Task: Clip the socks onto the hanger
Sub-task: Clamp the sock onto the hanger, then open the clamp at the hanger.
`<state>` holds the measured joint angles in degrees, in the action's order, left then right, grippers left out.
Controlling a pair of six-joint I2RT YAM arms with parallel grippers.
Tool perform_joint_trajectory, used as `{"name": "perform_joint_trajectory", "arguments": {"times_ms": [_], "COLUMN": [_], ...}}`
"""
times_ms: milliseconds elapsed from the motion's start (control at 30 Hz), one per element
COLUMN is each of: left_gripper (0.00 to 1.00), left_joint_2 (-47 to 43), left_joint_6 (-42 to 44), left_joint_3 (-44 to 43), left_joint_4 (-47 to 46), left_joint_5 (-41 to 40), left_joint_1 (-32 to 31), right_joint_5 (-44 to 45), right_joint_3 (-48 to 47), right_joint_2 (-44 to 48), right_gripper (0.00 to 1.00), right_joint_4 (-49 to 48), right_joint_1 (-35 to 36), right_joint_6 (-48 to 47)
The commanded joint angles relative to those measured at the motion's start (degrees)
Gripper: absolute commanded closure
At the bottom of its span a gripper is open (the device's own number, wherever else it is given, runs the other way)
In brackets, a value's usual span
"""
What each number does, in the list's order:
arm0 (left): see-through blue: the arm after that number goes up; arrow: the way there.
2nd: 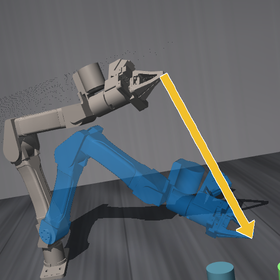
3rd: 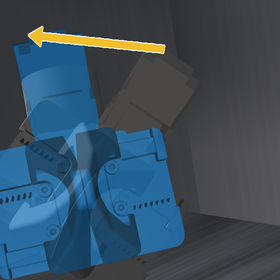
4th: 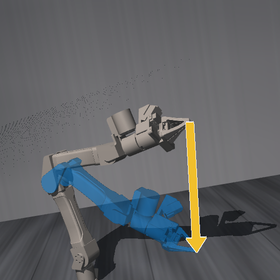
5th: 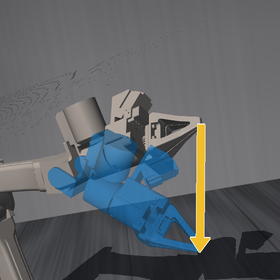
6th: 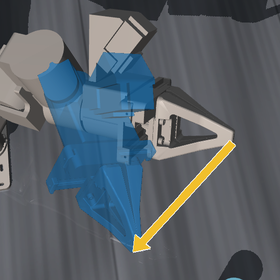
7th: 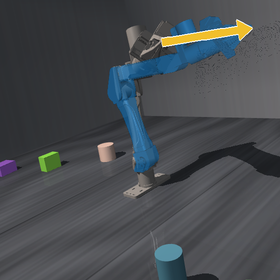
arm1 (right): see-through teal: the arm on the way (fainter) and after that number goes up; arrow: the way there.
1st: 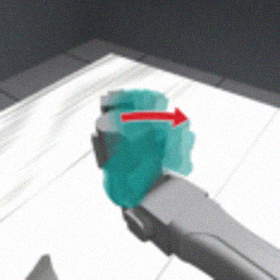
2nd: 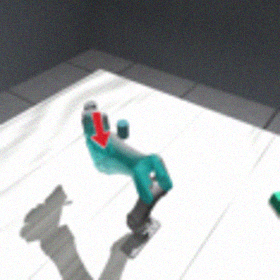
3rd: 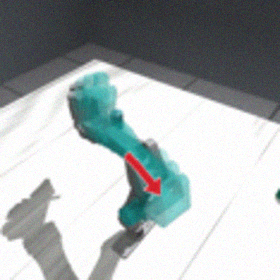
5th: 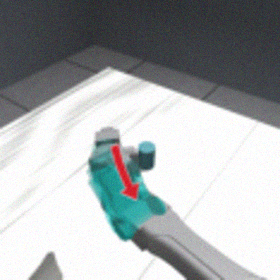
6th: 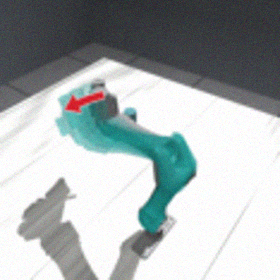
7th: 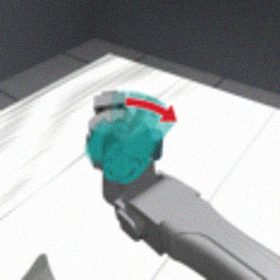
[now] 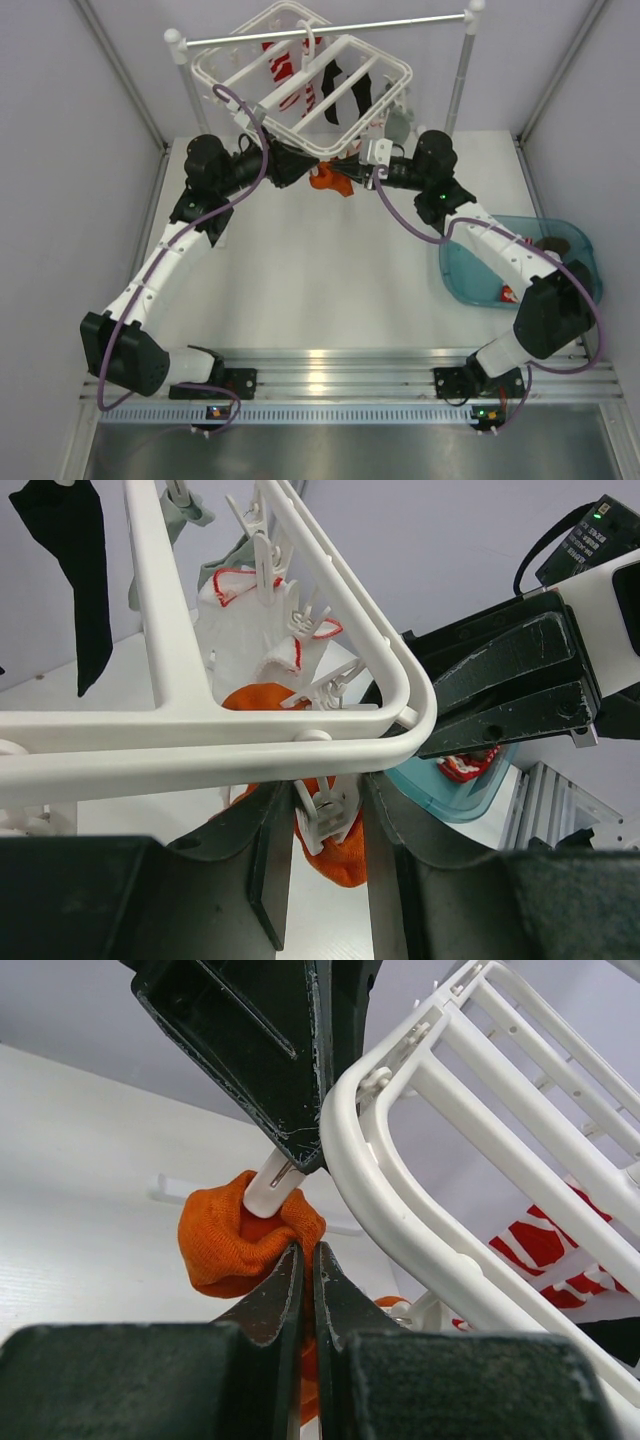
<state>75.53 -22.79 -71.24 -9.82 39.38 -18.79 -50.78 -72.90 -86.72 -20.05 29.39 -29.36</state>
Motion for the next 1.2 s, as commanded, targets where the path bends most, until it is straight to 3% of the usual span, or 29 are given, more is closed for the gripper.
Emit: {"name": "perform_joint_trajectory", "arguments": {"times_ms": [0, 300, 633, 967, 1167], "left_gripper": [0.71, 0.39, 0.24, 0.19, 0.28], "left_joint_2": [-1.1, -4.1, -10.1, -16.2, -15.9], "left_joint_6": [0.0, 0.1, -0.5, 0.2, 1.9], "left_joint_3": [-0.6, -0.2, 3.6, 8.5, 7.3], "left_joint_4": [-0.5, 0.6, 1.6, 9.5, 7.7], "left_joint_5": [0.2, -3.6, -4.2, -10.8, -17.8], "left_joint_1": [0.2, 0.2, 0.6, 1.0, 1.1], "right_joint_5": [-0.8, -0.5, 0.2, 0.9, 0.4], "right_joint_3": [-2.5, -1.3, 0.5, 2.2, 3.5], "right_joint_2": [1.2, 2.8, 4.4, 5.8, 6.1], "right_gripper": [1.0, 1.0, 1.0, 1.0, 1.0], "right_joint_4": [-1.5, 1.5, 2.4, 4.2, 5.2], "right_joint_1": [0.0, -1.0, -3.4, -7.0, -8.9], "right_joint_6": [-0.5, -2.4, -0.5, -0.1, -0.7]}}
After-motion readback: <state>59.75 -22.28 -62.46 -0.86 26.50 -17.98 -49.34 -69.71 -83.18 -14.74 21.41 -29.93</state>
